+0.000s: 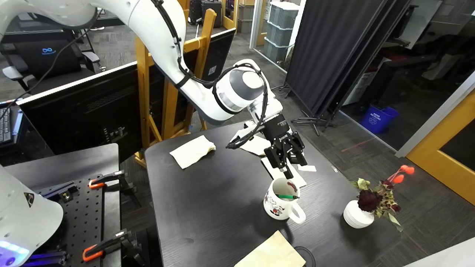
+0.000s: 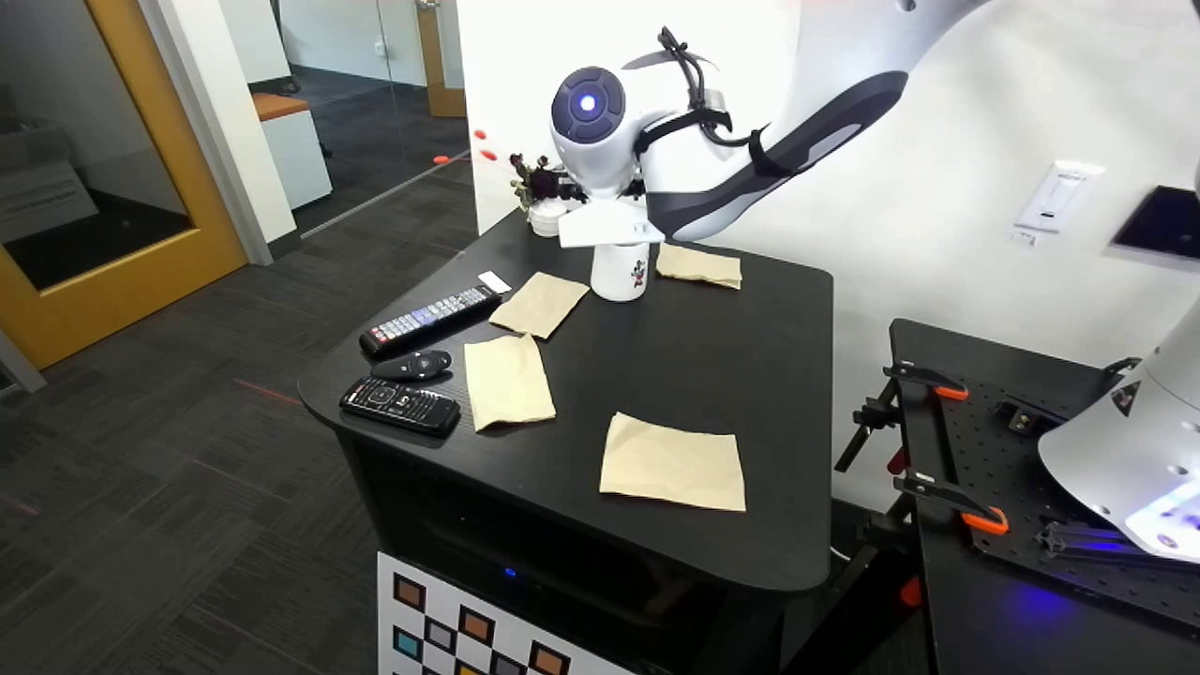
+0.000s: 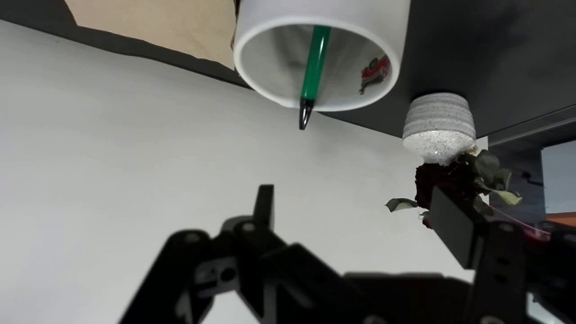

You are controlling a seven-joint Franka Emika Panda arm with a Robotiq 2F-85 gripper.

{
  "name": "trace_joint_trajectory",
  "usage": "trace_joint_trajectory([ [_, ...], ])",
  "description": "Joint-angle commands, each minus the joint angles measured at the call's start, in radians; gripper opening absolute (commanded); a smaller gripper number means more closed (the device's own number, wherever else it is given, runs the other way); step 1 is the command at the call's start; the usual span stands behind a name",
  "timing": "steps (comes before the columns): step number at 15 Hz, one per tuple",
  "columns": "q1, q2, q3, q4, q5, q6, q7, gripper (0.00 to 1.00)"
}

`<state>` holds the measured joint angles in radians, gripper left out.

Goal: Put the pen in the mug

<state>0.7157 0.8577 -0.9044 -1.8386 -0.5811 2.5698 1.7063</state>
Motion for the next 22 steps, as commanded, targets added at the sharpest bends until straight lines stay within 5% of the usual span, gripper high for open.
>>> trace_joint_trajectory([
  [1,0.020,-0.137,0.005,-0.095,-0.058,-0.009,-0.019,1.00],
  [11,-0.066,-0.555,0.114,-0.339,-0.371,-0.013,-0.042,1.00],
  [19,-0.489,-0.750,0.556,-0.450,-0.468,-0.034,-0.088,1.00],
  [22,-0.581,-0.717,0.652,-0.425,-0.476,-0.030,-0.065,1.00],
])
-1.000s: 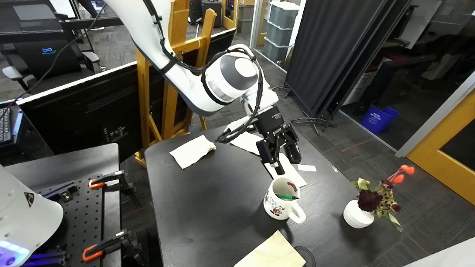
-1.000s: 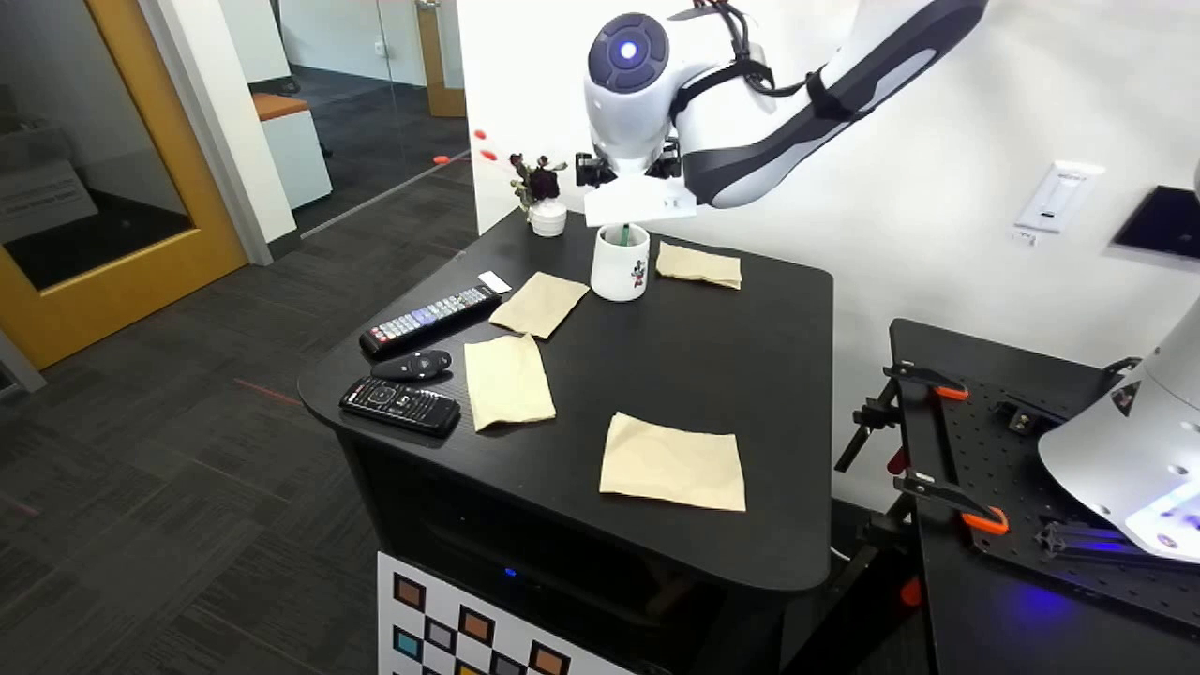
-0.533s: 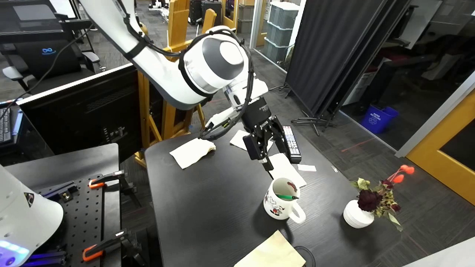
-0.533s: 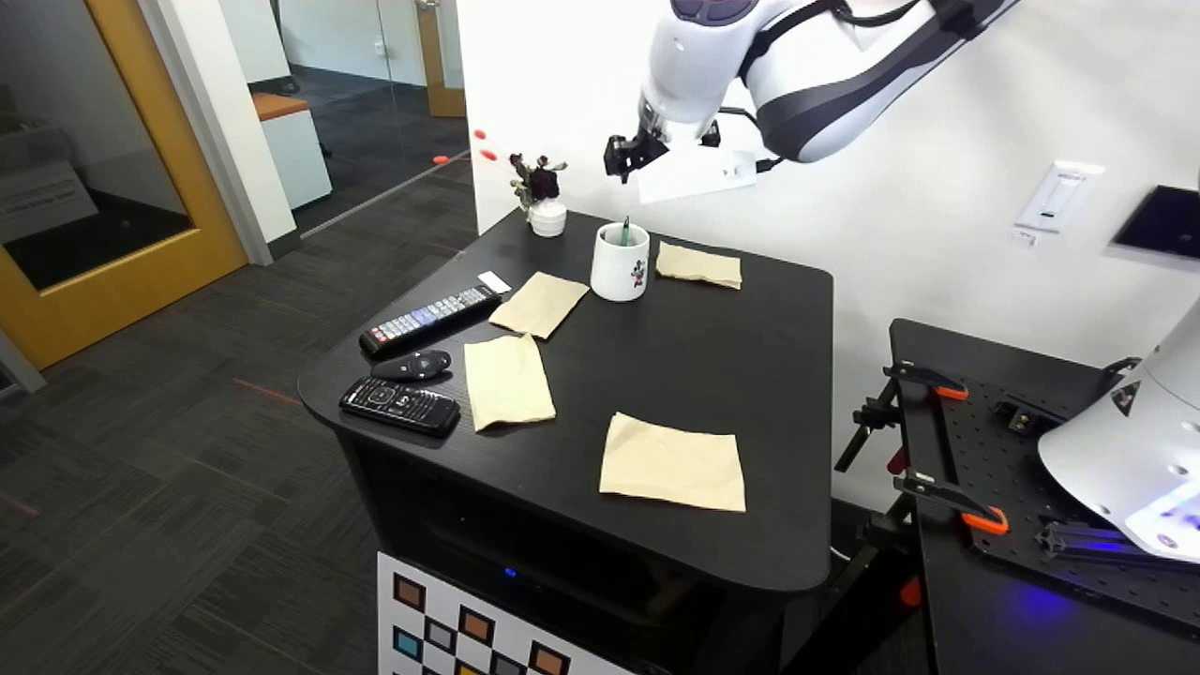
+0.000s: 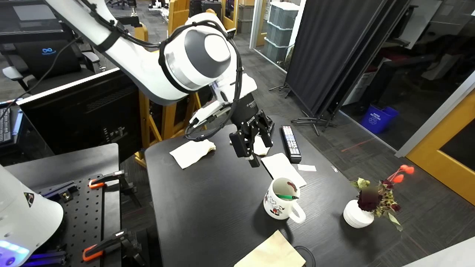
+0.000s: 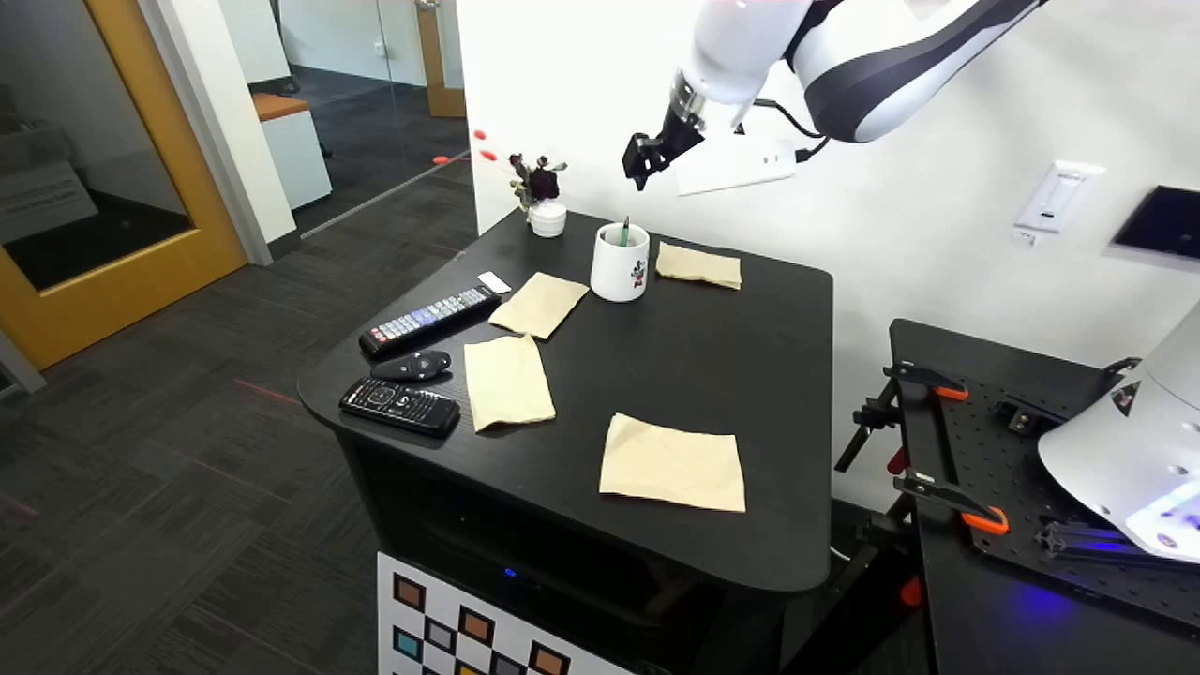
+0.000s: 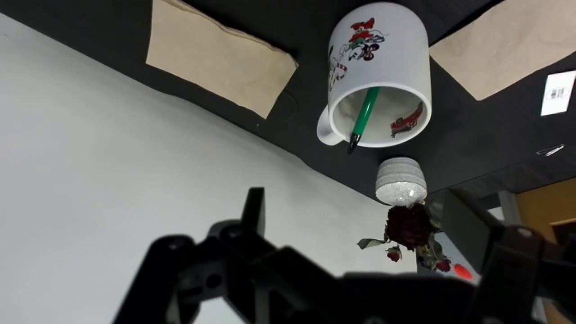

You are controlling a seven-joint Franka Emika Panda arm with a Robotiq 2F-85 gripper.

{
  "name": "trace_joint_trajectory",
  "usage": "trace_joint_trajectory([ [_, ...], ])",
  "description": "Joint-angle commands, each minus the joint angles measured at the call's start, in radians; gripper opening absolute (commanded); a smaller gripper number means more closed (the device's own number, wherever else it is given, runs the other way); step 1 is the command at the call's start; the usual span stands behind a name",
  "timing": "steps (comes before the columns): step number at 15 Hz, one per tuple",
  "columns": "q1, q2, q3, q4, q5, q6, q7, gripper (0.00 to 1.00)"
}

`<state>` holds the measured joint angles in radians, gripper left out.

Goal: Put the pen in the mug

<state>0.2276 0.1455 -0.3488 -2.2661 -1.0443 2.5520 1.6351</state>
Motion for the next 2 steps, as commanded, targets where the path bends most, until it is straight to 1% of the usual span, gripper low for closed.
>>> trace_joint_trajectory([
  [1,-0.105,-0.010,0.108,-0.003,-0.011,-0.012,0.003,1.00],
  [2,-0.110,-0.012,0.112,-0.006,-0.011,-0.011,0.002,1.00],
])
